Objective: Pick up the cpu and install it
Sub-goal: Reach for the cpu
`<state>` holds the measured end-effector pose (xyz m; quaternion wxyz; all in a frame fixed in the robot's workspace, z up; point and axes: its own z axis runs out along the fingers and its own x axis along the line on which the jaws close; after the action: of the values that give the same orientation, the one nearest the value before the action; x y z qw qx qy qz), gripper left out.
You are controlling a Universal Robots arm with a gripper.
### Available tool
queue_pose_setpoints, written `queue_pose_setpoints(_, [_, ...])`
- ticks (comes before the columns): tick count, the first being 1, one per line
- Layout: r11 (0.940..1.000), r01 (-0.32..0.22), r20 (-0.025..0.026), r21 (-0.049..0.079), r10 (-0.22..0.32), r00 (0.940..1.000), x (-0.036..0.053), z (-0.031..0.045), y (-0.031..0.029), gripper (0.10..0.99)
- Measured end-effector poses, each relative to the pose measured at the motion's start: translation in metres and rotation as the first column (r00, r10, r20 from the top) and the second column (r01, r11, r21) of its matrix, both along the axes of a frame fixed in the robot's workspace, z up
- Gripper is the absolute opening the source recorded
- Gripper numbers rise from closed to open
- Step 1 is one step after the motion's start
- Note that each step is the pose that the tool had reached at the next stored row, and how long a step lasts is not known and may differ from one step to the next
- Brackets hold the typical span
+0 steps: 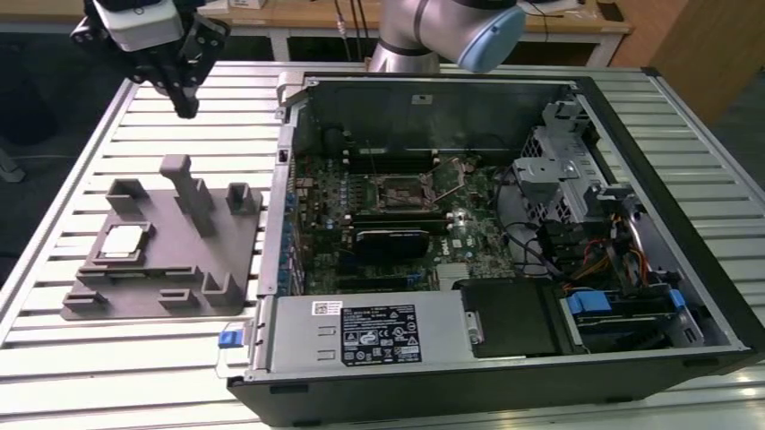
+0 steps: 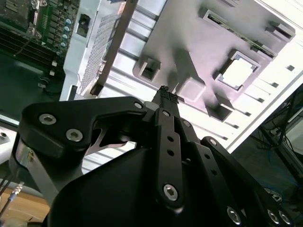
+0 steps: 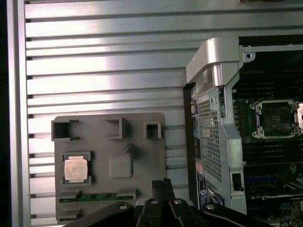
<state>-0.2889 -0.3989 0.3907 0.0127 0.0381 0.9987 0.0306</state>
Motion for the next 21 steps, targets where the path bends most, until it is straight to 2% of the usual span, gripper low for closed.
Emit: queue_pose_setpoints(21, [1.0, 0.0, 0.0, 0.0, 0.0, 1.0, -0.0467, -0.0052, 0.0, 0.106])
